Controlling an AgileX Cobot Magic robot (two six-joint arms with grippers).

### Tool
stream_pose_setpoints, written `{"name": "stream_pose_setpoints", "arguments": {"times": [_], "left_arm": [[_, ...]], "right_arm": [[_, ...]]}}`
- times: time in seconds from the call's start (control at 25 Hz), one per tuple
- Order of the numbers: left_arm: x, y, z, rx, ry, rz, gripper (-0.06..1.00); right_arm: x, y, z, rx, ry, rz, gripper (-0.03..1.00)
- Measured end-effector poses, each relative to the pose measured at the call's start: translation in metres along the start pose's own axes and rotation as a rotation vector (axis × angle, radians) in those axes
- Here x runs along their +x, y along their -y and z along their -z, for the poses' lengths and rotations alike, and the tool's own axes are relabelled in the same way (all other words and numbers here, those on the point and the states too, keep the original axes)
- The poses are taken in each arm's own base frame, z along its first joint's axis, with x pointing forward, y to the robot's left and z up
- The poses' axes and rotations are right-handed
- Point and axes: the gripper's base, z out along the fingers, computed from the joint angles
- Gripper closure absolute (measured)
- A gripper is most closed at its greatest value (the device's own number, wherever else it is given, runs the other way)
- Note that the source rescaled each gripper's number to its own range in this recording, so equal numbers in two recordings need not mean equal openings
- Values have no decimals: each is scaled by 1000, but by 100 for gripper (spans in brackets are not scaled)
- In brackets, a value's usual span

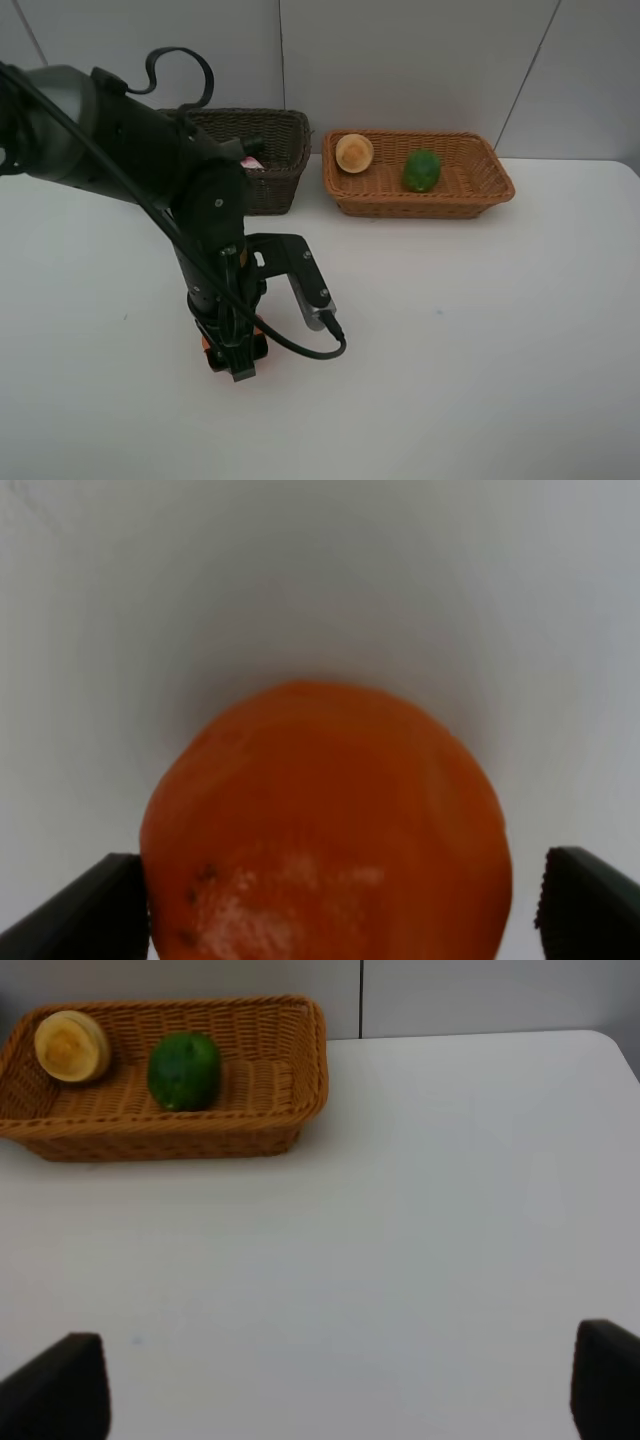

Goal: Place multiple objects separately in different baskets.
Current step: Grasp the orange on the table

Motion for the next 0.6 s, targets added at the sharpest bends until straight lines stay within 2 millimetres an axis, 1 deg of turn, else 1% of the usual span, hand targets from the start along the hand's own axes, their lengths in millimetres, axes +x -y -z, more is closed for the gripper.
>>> {"name": "stream_pose_setpoints", "arguments": {"times": [0.28,0.6], "left_arm": [[-1,1,-10,7,-10,-1,-6],[-1,1,-10,8,-11,0,-6]], "right_arm": [[0,0,0,0,0,0,-3],[0,0,0,0,0,-1,-3]]}}
